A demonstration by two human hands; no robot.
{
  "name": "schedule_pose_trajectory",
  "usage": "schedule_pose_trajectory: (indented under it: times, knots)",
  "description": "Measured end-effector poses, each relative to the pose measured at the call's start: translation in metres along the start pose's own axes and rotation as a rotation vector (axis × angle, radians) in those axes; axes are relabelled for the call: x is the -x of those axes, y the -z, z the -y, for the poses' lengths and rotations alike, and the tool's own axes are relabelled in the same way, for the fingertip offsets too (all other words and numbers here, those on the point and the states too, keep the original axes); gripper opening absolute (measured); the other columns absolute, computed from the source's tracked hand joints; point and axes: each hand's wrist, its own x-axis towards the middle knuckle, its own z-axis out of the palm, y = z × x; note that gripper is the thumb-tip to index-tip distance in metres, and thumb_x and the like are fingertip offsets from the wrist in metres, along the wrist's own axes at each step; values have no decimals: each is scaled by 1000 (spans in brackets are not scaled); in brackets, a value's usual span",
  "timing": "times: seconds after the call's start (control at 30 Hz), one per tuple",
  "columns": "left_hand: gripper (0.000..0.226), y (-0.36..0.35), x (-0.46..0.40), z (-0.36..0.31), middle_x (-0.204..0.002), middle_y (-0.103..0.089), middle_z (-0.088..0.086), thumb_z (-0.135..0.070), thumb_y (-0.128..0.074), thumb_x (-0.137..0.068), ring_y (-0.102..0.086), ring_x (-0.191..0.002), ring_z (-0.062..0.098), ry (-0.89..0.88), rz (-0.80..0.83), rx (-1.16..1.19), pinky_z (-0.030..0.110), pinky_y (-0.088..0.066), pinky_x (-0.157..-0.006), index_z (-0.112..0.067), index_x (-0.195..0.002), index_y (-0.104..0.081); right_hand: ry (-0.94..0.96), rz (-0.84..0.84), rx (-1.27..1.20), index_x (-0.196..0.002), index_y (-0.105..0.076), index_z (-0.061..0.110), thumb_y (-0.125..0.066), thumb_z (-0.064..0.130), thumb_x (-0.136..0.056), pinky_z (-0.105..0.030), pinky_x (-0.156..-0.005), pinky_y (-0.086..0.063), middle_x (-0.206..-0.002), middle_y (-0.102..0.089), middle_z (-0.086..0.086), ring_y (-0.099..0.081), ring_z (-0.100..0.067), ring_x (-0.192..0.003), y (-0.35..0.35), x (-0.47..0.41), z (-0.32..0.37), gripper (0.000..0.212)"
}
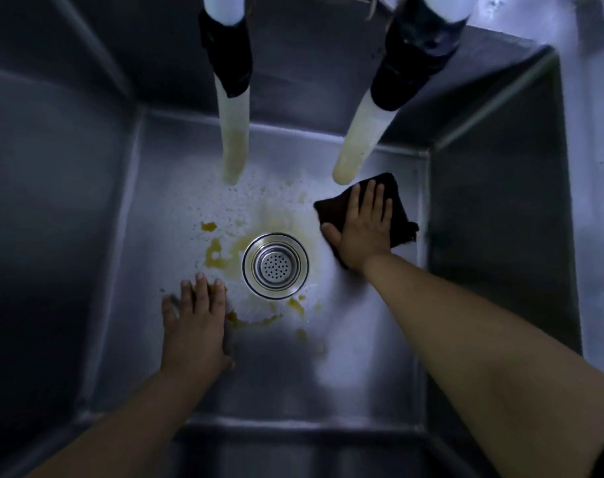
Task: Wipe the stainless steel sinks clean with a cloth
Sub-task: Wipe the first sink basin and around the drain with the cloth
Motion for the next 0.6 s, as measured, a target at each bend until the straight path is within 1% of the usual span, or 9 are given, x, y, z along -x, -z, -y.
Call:
schedule_pose_trajectory:
  times: [0.17, 0.3, 0.43, 0.53, 0.6]
  knots:
    - [134, -1, -1, -2, -154, 18, 20, -65, -69, -63, 7, -143, 40, 3, 3, -34, 58, -7, -112, -9, -145, 22, -27, -44, -12, -151, -1, 5, -34, 58, -92, -49, -116, 8, -157, 3, -24, 10, -36, -144, 19, -55, 2, 85]
    - [133, -2, -3, -1, -154, 20, 19, -61, -70, -64, 9, -143, 40, -7, 10, -2, 58, -7, -112, -9, -145, 22, -35, -70, -22, -151, -2, 6, -33, 57, -93, -48, -115, 9, -157, 3, -22, 11, -36, -144, 24, -72, 4, 84]
    - [135, -2, 0, 2, -154, 22, 17, -63, -71, -62, 10, -143, 38, -13, 7, 26, 59, -8, -112, -11, -145, 23, 50, -69, 2, -151, -3, 4, -34, 51, -95, -50, -116, 7, -156, 2, -25, 8, -39, -144, 20, -53, -1, 79]
    - [136, 1, 2, 2, -154, 23, 16, -63, -72, -62, 12, -143, 37, -12, 22, 36, 59, -7, -112, -12, -145, 24, 108, -78, -14, -150, -7, 2, -37, 48, -95, -50, -117, 5, -155, -2, -27, 4, -41, -144, 9, -12, 0, 78]
    - [135, 2, 3, 2, -154, 23, 15, -61, -72, -62, 12, -143, 36, -11, 28, 50, 59, -8, -112, -13, -145, 24, 144, -72, -25, -149, -11, 0, -35, 50, -94, -50, -117, 4, -155, -4, -28, 2, -42, -144, -1, 25, 4, 78]
